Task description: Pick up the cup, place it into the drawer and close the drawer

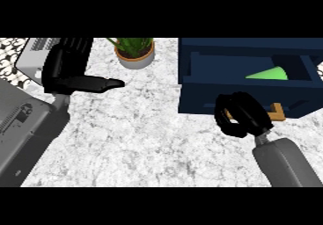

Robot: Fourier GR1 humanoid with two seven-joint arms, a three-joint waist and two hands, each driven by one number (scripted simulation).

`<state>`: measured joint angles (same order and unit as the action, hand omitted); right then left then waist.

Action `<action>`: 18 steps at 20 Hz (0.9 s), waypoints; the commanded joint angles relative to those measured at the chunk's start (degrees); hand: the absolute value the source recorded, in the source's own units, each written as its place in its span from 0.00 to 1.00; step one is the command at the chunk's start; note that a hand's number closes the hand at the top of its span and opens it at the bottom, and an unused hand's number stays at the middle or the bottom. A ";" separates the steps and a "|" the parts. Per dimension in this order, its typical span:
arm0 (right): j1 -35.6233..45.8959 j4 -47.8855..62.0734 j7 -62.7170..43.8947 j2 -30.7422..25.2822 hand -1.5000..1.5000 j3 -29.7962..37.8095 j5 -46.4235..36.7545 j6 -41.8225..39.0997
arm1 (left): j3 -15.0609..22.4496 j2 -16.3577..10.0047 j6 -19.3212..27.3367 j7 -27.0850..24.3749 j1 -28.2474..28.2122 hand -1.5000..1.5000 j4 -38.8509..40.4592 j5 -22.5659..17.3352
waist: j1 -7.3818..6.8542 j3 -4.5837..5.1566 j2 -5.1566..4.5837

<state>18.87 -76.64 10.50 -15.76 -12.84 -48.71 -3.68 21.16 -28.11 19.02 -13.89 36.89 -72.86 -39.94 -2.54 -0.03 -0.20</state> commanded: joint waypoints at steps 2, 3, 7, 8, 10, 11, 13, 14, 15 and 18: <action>7.68 19.12 4.46 4.89 1.00 0.59 -4.69 8.84 | -3.81 -2.93 -2.89 0.54 -5.49 0.00 -4.20 -0.77 | 0.68 -0.03 -0.09; 9.78 22.67 5.19 5.23 1.00 1.49 -4.78 9.33 | -3.09 -2.67 -2.49 0.52 -6.97 0.00 -4.92 0.59 | 0.83 -0.03 -0.07; 18.69 37.02 10.52 4.43 1.00 6.10 -3.48 11.09 | -5.56 -5.51 -4.82 1.68 -9.15 0.00 -7.85 -0.21 | 0.20 -0.07 -0.27; 21.12 39.62 11.36 3.96 1.00 7.58 -2.55 10.51 | -6.15 -4.69 -5.83 -1.08 -11.28 0.00 -7.06 -0.21 | 0.03 -0.05 -0.39; 24.99 44.69 10.73 4.78 1.00 8.52 -2.91 10.68 | -7.16 -6.26 -9.47 -0.97 -11.99 0.00 -6.20 -1.08 | -0.45 -0.05 -0.60; 25.29 47.74 14.16 2.96 1.00 9.78 -2.39 11.71 | -7.05 -5.23 -8.52 -0.24 -10.80 0.00 -5.22 -0.75 | -0.26 -0.08 -0.76; 29.65 51.49 14.40 2.35 1.00 11.72 -1.19 9.89 | -7.23 -4.38 -10.71 -2.27 -11.35 0.00 -3.43 -0.76 | -0.64 -0.08 -1.12; 30.64 54.12 14.69 2.61 1.00 11.62 -1.87 10.36 | -7.33 -4.40 -9.04 -2.55 -12.47 0.00 -5.07 0.25 | -0.85 -0.09 -0.97; 31.80 55.72 14.08 2.25 1.00 12.49 -1.59 10.25 | -7.25 -3.92 -9.94 -3.53 -12.87 0.00 -3.99 0.46 | -0.87 -0.08 -1.10; 34.31 58.44 15.40 -1.09 1.00 14.79 -0.14 8.74 | -7.85 -4.55 -13.00 -3.96 -12.72 0.00 -2.93 -0.50 | -1.95 -0.12 -1.76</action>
<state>48.24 -25.48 26.02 -12.88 -1.47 -49.66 5.41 14.02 -32.45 8.49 -16.65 25.14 -76.81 -40.25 -3.71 0.06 -0.74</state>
